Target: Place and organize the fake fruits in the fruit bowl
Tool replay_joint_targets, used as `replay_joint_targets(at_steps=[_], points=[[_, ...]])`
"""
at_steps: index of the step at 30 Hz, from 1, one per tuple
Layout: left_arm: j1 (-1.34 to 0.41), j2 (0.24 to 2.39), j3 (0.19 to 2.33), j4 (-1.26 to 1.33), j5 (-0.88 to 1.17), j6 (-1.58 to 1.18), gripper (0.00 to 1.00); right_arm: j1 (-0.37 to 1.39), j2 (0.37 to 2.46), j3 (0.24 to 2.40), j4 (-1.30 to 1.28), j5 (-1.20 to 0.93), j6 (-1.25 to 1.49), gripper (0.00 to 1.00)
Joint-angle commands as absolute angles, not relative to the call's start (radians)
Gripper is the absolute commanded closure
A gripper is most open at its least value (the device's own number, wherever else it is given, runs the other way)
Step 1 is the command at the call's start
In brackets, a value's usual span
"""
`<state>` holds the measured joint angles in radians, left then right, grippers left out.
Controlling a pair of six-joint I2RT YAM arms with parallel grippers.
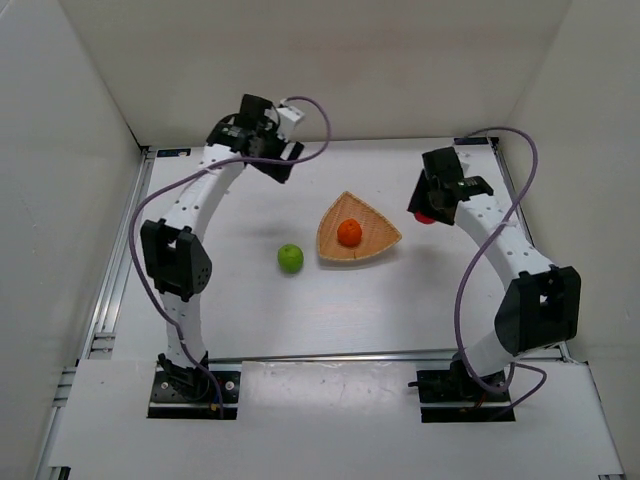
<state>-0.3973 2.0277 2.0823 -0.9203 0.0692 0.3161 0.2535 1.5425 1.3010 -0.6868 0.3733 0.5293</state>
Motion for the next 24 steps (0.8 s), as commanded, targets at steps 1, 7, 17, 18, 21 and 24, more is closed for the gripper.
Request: replay_joint_targets(at_steps=[1,7,17,18,21,24], points=[[-0.316,1.988,2.002,-1.017,0.069,0.276,0.00,0.348,1.575,1.374,-0.640,0.250,0.463,1.00],[-0.301,1.884,1.777,-1.017,0.069,0.295,0.00,0.506,1.745,1.449,-0.676,0.184,0.445,1.00],[-0.380,1.900,1.661,-1.147,0.270,0.368,0.00,0.525,1.847,1.539,-0.713,0.137,0.492,0.38],[-0.406,1.911,1.652,-1.157,0.270,0.379,0.00,0.525,1.847,1.549,-0.713,0.137,0.492,0.32],[-0.440,1.931,1.643,-1.170,0.305,0.388,0.00,0.525,1.821,1.558,-0.724,0.146,0.483,0.18],[-0.451,1.942,1.643,-1.161,0.319,0.388,0.00,0.515,1.796,1.559,-0.733,0.169,0.474,0.08]])
